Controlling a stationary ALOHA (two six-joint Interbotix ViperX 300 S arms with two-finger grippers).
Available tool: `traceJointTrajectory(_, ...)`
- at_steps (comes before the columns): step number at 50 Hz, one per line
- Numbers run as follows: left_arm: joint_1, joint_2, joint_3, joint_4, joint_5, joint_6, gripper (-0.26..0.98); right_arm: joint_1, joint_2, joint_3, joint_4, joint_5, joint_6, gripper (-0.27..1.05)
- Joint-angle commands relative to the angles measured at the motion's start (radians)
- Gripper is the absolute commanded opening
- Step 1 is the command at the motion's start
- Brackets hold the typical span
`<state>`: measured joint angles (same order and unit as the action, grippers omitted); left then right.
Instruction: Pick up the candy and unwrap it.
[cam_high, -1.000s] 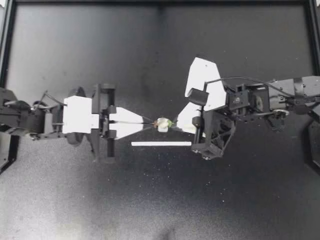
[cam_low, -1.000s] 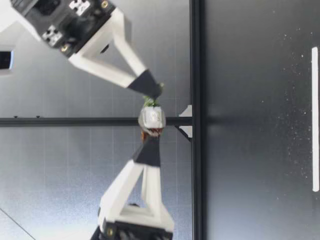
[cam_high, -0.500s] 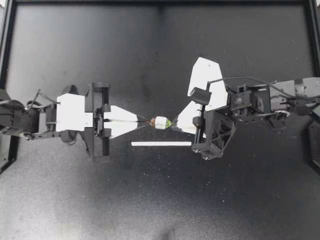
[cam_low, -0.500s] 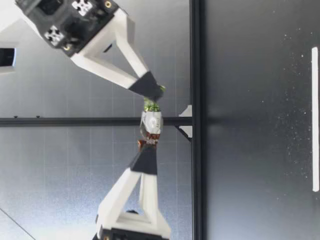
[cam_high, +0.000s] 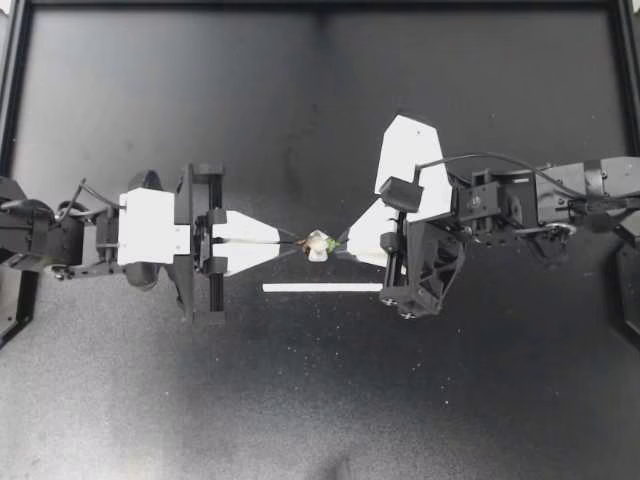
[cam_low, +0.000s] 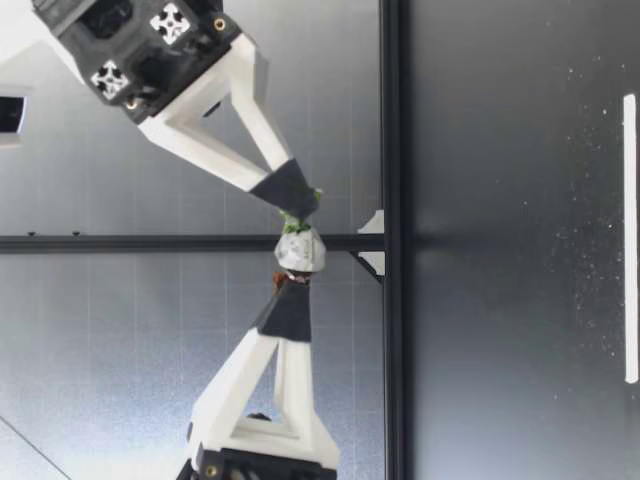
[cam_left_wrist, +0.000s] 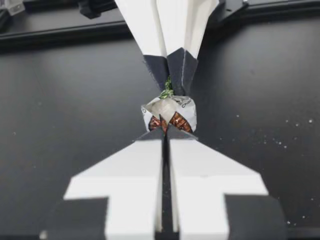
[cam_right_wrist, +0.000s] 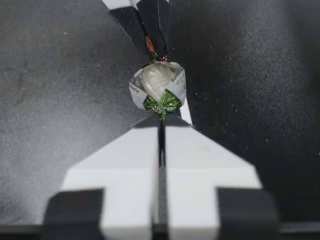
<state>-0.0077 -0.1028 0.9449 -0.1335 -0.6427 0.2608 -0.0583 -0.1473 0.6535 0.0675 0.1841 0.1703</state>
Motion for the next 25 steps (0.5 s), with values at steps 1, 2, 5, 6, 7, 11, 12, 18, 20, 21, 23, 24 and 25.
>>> traceJointTrajectory(1, 0.003, -0.011, -0.006, 0.005, -0.005, 0.011, -0.18, 0.003, -0.018, 0.002, -0.002, -0.048, -0.003, 0.21)
traceJointTrajectory(2, 0.002, -0.011, -0.005, 0.005, -0.005, 0.015, -0.18, 0.003, -0.02, 0.009, 0.0, -0.063, -0.005, 0.29)
traceJointTrajectory(5, 0.002, -0.012, -0.003, 0.005, -0.005, 0.028, -0.18, 0.003, -0.021, 0.026, -0.003, -0.104, -0.009, 0.44)
traceJointTrajectory(6, 0.002, -0.014, -0.002, 0.005, -0.005, 0.031, -0.18, 0.003, -0.023, 0.034, -0.006, -0.121, -0.012, 0.49)
traceJointTrajectory(7, 0.003, -0.015, -0.002, 0.005, -0.005, 0.035, -0.18, 0.003, -0.026, 0.041, -0.009, -0.141, -0.014, 0.53)
traceJointTrajectory(11, 0.002, -0.017, 0.0, 0.006, -0.005, 0.048, -0.18, 0.003, -0.04, 0.072, -0.012, -0.227, -0.018, 0.59)
traceJointTrajectory(12, 0.002, -0.017, 0.002, 0.006, -0.005, 0.051, -0.18, 0.003, -0.044, 0.081, -0.012, -0.253, -0.018, 0.58)
traceJointTrajectory(18, 0.003, -0.018, 0.005, 0.006, -0.005, 0.071, -0.18, 0.003, -0.078, 0.132, -0.009, -0.41, -0.006, 0.58)
traceJointTrajectory(20, 0.003, -0.018, 0.005, 0.006, -0.005, 0.077, -0.18, 0.003, -0.083, 0.144, -0.009, -0.454, -0.002, 0.58)
traceJointTrajectory(21, 0.002, -0.018, 0.006, 0.008, -0.005, 0.08, -0.18, 0.003, -0.084, 0.15, -0.008, -0.474, 0.0, 0.58)
traceJointTrajectory(23, 0.002, -0.021, 0.005, 0.009, -0.005, 0.084, -0.18, 0.003, -0.083, 0.158, -0.008, -0.509, 0.009, 0.58)
traceJointTrajectory(24, 0.002, -0.023, 0.003, 0.011, -0.005, 0.086, -0.18, 0.003, -0.078, 0.16, -0.008, -0.523, 0.014, 0.58)
traceJointTrajectory(25, 0.002, -0.025, 0.002, 0.012, -0.005, 0.089, -0.18, 0.003, -0.075, 0.16, -0.009, -0.535, 0.02, 0.58)
